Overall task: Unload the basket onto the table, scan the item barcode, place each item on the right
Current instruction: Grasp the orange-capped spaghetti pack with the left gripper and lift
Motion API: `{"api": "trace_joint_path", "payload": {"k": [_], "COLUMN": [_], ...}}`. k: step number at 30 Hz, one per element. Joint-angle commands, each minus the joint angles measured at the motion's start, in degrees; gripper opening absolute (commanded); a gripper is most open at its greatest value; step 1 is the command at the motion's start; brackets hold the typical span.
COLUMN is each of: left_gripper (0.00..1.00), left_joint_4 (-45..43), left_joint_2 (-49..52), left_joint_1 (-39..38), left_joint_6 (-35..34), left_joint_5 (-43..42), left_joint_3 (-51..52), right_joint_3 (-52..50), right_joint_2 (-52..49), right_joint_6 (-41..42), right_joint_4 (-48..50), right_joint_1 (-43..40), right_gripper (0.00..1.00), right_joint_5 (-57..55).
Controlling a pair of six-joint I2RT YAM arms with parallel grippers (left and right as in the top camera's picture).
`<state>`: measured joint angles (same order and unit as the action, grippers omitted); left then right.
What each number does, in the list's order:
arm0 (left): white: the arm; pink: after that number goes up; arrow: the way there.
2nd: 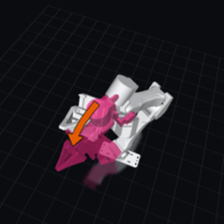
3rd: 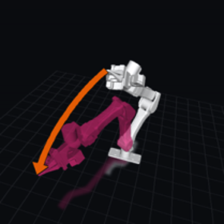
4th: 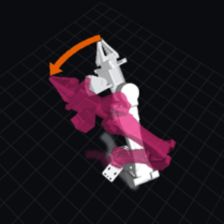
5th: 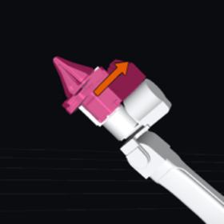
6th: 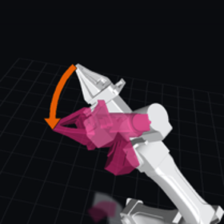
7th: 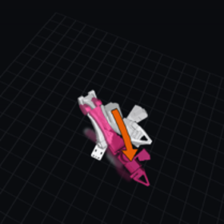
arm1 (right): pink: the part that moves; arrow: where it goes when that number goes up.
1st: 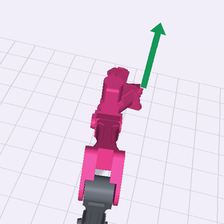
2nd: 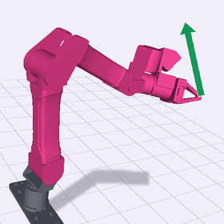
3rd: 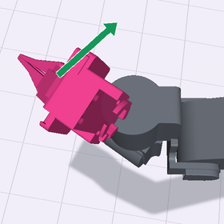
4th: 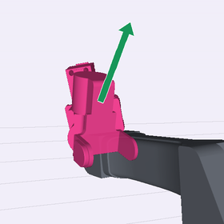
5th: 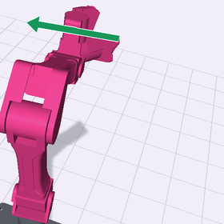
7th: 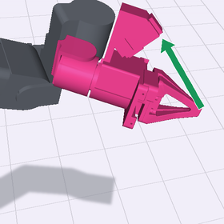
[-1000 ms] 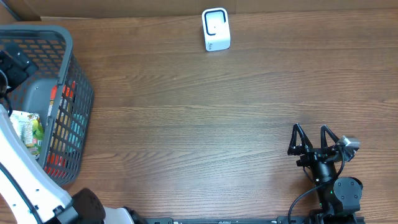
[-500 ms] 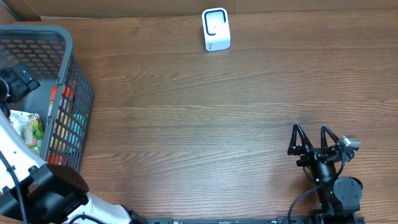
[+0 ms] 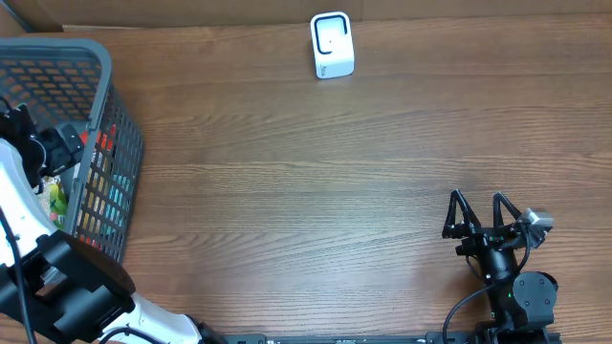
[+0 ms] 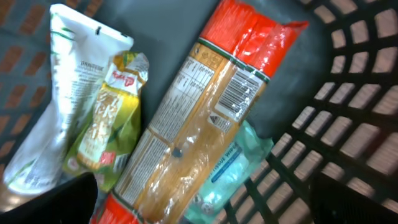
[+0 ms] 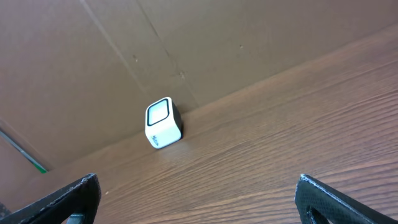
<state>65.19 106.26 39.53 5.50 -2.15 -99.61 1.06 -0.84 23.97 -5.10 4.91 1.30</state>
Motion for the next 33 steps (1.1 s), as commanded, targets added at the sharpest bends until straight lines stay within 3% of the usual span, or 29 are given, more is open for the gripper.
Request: {"api": "trace_joint_path", "payload": {"k": [1, 17, 24, 27, 29, 33], "left_gripper": [0.98, 0.99, 0.99, 0.89, 0.77, 0.42], "left_joint_4": [-3.4, -29.9, -37.3, -38.5, -38.5, -38.2], "left_joint_2": [1.2, 1.3, 1.3, 1.3, 1.3, 1.3], "left_joint_1": [0.4, 0.3, 0.3, 0.3, 0.3, 0.2], "left_joint_6": [3.7, 9.8, 12.4, 12.5, 12.5, 12.5], "left_joint_5": [-0.4, -0.5, -3.4, -3.7, -3.7, -4.0], "left_joint_3": [4.0, 23.7, 29.9, 31.3, 31.3, 31.3], "right_joint_3": [-0.6, -0.6, -0.6, -0.6, -0.6, -0.6], "right_joint_2": [0.6, 0.6, 0.6, 0.6, 0.6, 0.6], "right_joint_6": [0.0, 0.0, 0.0, 0.0, 0.0, 0.0], "right_joint_4": [0.4, 0.4, 0.4, 0.4, 0.4, 0.4], "right_joint_1": [0.3, 0.3, 0.3, 0.3, 0.3, 0.3], "right_gripper": [1.0, 1.0, 1.0, 1.0, 1.0, 1.0], "right_joint_5": [0.3, 0.3, 0.3, 0.3, 0.3, 0.3]}}
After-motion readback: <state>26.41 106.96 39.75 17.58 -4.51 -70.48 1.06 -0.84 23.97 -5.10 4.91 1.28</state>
